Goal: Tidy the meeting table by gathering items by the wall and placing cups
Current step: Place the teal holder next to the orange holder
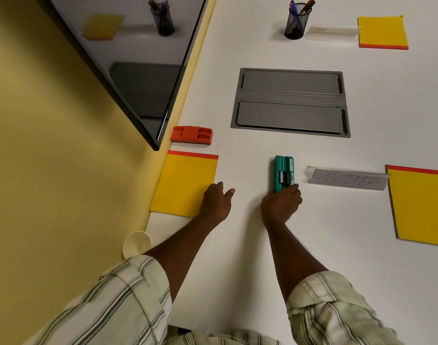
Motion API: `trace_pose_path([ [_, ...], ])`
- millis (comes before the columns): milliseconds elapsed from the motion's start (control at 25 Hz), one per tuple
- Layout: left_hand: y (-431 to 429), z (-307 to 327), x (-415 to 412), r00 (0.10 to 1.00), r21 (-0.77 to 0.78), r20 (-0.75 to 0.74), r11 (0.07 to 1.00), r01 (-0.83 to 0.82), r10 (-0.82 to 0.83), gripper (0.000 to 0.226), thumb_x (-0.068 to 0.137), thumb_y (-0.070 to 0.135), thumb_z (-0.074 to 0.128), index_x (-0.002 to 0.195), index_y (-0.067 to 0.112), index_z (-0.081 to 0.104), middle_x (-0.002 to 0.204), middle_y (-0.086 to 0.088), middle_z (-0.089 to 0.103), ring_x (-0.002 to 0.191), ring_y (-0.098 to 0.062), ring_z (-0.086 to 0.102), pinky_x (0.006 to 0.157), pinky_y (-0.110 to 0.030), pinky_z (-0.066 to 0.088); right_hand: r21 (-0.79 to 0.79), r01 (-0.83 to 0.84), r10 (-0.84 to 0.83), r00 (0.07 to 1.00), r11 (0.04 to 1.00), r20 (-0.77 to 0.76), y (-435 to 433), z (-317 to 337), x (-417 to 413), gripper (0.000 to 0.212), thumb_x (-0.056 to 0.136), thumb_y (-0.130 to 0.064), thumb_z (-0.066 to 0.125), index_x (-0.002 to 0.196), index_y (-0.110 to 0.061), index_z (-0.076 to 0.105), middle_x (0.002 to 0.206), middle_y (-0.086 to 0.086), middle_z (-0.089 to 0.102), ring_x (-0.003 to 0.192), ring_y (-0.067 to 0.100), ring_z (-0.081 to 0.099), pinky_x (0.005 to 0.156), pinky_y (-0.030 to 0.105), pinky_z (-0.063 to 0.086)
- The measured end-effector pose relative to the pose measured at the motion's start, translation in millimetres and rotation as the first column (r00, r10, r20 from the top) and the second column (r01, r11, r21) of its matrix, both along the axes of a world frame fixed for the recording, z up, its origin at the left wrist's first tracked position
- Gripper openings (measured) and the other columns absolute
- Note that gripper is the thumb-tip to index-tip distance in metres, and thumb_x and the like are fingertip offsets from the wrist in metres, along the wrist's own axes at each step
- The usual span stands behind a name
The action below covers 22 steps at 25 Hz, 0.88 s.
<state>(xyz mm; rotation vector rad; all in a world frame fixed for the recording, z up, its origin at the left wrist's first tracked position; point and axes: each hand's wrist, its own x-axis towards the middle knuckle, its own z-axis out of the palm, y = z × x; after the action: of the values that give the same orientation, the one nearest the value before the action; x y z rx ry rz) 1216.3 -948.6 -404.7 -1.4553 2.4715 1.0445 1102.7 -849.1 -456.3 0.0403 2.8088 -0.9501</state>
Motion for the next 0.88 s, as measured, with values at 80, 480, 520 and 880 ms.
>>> trace_pose_path([
  [80,-4,0,-2,1.000,0.005,-0.002,1.000,-0.019,0.019,0.056,0.098,0.037,0.042,0.141,0.003,0.035,0.142,-0.018,0.043,0.131,-0.030,0.039,0.106,-0.038,0.035,-0.098,0.014,-0.016,1.000,0.995,-0.013,-6,2,0,0.061,0.084,-0.009,0.064,0.136,0.002,0.035,0.132,0.019,0.047,0.123,0.035,0.041,0.106,0.043,0.036],
  [480,-35,6,-25,0.988,-0.030,-0.068,0.990,-0.139,0.137,0.055,0.098,0.032,0.043,0.143,0.004,0.029,0.144,-0.014,0.039,0.132,-0.027,0.038,0.104,-0.034,0.038,-0.379,-0.392,0.367,0.920,0.838,-0.139,-125,42,-60,0.058,0.085,-0.009,0.067,0.136,-0.005,0.038,0.132,0.012,0.043,0.125,0.025,0.041,0.098,0.028,0.041],
  [520,-42,7,-23,0.983,-0.033,-0.077,0.985,-0.167,0.164,0.054,0.098,0.031,0.043,0.142,0.003,0.030,0.143,-0.015,0.040,0.131,-0.028,0.038,0.104,-0.034,0.038,-0.362,-0.435,0.407,0.900,0.824,-0.155,-141,45,-66,0.061,0.085,-0.010,0.068,0.138,-0.005,0.037,0.133,0.012,0.043,0.126,0.025,0.041,0.100,0.029,0.042],
  [880,-104,12,-12,0.924,-0.011,-0.159,0.935,-0.355,0.349,0.061,0.097,0.027,0.047,0.147,0.006,0.020,0.152,-0.015,0.028,0.140,-0.030,0.031,0.110,-0.037,0.036,-0.228,-0.715,0.670,0.699,0.661,-0.249,-243,48,-91,0.064,0.081,-0.002,0.067,0.139,-0.008,0.038,0.134,0.012,0.040,0.128,0.024,0.037,0.105,0.036,0.044],
])
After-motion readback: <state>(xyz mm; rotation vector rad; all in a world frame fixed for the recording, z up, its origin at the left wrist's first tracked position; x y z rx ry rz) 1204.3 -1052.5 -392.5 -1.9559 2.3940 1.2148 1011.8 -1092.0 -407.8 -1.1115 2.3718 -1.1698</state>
